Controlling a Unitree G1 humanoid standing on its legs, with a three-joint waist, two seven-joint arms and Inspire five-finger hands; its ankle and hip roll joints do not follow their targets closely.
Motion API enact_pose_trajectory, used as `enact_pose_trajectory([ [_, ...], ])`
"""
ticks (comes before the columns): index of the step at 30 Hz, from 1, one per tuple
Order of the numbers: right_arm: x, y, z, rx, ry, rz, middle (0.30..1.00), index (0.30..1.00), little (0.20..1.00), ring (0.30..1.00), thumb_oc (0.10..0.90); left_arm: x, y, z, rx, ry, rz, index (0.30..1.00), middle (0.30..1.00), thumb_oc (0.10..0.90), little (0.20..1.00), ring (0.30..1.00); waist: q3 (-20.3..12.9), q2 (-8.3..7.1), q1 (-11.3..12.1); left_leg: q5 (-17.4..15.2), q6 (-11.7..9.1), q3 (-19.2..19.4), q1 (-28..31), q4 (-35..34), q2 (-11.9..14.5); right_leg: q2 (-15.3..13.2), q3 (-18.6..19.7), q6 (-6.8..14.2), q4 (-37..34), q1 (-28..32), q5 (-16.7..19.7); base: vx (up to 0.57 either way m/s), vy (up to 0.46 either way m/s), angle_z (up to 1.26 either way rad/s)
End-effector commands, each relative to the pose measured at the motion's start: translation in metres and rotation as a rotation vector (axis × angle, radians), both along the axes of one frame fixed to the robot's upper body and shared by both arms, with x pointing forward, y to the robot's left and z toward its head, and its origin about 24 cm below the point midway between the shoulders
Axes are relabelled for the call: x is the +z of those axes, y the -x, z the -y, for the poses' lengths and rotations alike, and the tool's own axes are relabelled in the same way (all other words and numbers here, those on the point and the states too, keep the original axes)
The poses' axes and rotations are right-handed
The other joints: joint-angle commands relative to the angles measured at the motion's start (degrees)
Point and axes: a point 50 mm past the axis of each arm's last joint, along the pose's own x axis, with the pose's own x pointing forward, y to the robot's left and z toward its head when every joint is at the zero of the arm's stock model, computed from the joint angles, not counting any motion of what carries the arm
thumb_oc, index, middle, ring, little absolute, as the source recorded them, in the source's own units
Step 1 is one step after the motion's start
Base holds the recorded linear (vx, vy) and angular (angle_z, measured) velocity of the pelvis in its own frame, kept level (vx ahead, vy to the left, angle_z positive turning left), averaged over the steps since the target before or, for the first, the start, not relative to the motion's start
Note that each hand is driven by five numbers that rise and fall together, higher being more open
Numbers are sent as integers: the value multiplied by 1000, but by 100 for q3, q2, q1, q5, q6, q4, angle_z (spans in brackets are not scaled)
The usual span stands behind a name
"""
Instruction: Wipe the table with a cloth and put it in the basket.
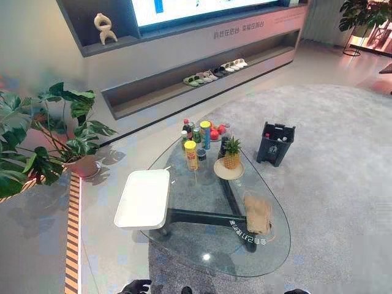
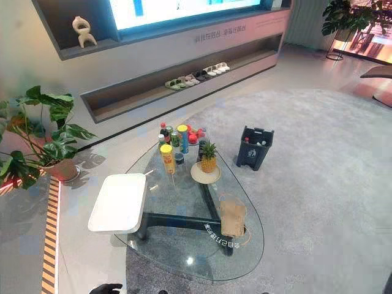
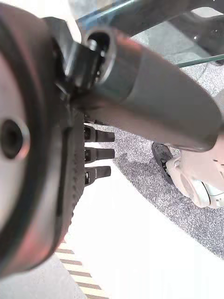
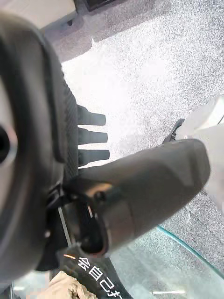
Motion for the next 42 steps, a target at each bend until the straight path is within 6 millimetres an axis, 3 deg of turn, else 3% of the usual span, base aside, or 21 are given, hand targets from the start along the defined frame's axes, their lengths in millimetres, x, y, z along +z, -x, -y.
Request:
enact_pose_trajectory([
  [1, 6, -21, 6, 38, 44, 22, 900, 900, 900, 900, 800, 9, -31, -7, -76, -58, 50, 900, 900, 800, 900, 900, 127, -68, 18, -746, -345, 289, 397, 39, 383, -661, -309, 540, 24, -225, 152, -56, 2, -53],
  [31, 7, -21, 9, 44, 53, 18, 900, 900, 900, 900, 800, 9, -27, -12, -34, -102, 45, 900, 900, 800, 900, 900, 137, -84, 47, -718, -353, 257, 393, 39, 383, -649, -330, 520, 24, -199, 153, 0, 0, 0],
  [42, 12, -22, 20, 81, 86, 1, 900, 900, 900, 900, 800, 13, -26, -25, 56, -129, 76, 900, 900, 800, 900, 900, 299, -85, 70, -591, -359, 255, 131, 39, 371, -627, -268, 527, 24, -456, 255, 8, 20, 0],
])
